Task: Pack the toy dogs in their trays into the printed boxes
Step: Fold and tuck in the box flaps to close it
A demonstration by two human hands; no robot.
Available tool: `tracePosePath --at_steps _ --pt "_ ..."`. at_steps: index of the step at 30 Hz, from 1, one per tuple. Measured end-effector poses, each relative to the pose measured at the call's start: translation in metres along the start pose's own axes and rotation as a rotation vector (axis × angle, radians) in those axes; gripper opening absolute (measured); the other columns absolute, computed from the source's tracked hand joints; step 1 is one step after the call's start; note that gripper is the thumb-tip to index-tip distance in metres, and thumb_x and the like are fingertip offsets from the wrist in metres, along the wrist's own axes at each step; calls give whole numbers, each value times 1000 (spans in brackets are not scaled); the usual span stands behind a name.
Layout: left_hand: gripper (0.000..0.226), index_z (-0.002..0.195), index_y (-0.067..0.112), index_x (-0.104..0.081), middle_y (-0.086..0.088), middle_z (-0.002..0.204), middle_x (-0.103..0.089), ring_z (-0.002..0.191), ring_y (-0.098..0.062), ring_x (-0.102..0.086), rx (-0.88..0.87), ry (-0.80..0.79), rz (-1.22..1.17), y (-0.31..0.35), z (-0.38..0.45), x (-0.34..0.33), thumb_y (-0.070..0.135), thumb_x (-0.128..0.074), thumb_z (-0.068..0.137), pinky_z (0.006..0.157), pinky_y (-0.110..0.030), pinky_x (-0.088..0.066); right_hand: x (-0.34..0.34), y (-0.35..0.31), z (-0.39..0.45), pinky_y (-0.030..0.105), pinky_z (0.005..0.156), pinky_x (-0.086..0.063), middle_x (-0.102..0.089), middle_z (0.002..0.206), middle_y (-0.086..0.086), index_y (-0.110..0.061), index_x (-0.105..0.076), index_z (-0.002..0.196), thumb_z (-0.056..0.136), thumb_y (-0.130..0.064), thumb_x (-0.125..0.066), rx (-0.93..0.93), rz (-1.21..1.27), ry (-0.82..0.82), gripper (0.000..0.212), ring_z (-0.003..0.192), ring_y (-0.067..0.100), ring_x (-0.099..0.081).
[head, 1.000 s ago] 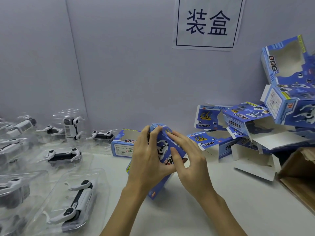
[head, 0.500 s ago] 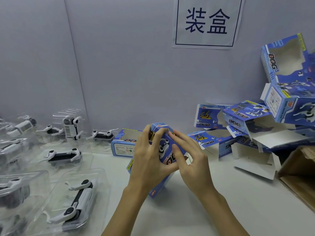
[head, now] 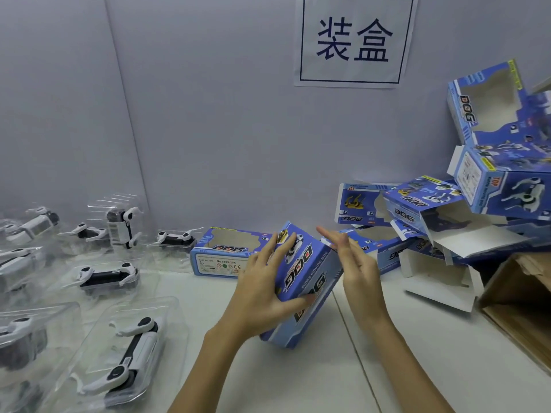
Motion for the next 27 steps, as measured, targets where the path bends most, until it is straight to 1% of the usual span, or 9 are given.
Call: tracePosePath --at_steps 4,8,13,16,18,20,22,25,27 --pt "102 154 59 -32 32 163 -26 152 -7 -29 55 -102 -391 -10 -3 10 54 -88 69 111 -51 -49 -6 -2 -2 39 114 -47 -60 148 -10 -33 -69 136 107 -42 -52 30 -35 -179 35 143 9 -50" --pt "97 150 56 -42 26 163 -32 147 -15 -42 89 -146 -584 -9 -2 13 34 -92 70 100 -45 -59 -10 -2 -4 53 109 -52 -64 145 -4 -26 -60 146 103 -35 -55 23 -2 -252 45 138 23 -58" --pt "82 138 65 -50 18 145 -57 119 -10 -68 108 -203 -720 -12 -4 18 22 -87 79 76 -25 -62 -6 -2 0 33 88 -63 -65 140 -9 -35 -53 151 104 -27 -56 -50 77 -430 48 127 18 -65" --pt "65 135 55 -52 32 126 -63 116 2 -66 86 -136 -510 -12 -5 28 41 -86 81 76 -18 -58 -5 2 0 31 81 -64 -70 129 -16 -39 -59 145 104 -34 -59 30 -72 -246 42 115 10 -71" --pt "53 129 45 -58 37 117 -64 111 5 -63 -20 44 -159 -6 -5 38 66 -76 83 82 -16 -53 -3 8 0 32 72 -64 -74 109 -24 -42 -64 138 101 -43 -60 30 -159 -65 37 98 8 -75" --pt "79 139 39 -55 34 121 -57 111 3 -53 -130 121 258 6 -4 36 89 -56 78 95 -28 -45 1 12 -1 33 72 -64 -73 96 -29 -38 -66 136 99 -47 -62 10 -275 108 38 92 7 -74" --pt "113 161 34 -29 22 140 -50 123 -9 -46 -134 32 536 11 -2 21 99 -43 69 101 -40 -39 3 15 -1 29 76 -61 -70 100 -27 -33 -70 132 102 -47 -61 -12 -400 218 35 94 4 -70" --pt "109 165 35 -18 16 141 -50 122 -15 -45 -128 59 542 5 1 19 90 -47 76 99 -41 -35 5 20 5 11 68 -49 -70 85 -26 -41 -67 99 98 -64 -51 -64 -290 62 28 83 -8 -66" --pt "102 161 40 -32 23 129 -57 113 -12 -47 -94 128 416 -4 -1 34 87 -54 73 99 -41 -31 4 23 6 11 89 -48 -71 113 -29 -47 -62 120 88 -77 -53 -130 -196 -191 45 109 -11 -63"
Point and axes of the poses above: each hand's wrist, its own z-axis towards the middle knuckle, its own x-axis out of the back of the hand, y = z × x, the point moved 4 cm from there along z, towards the middle knuckle
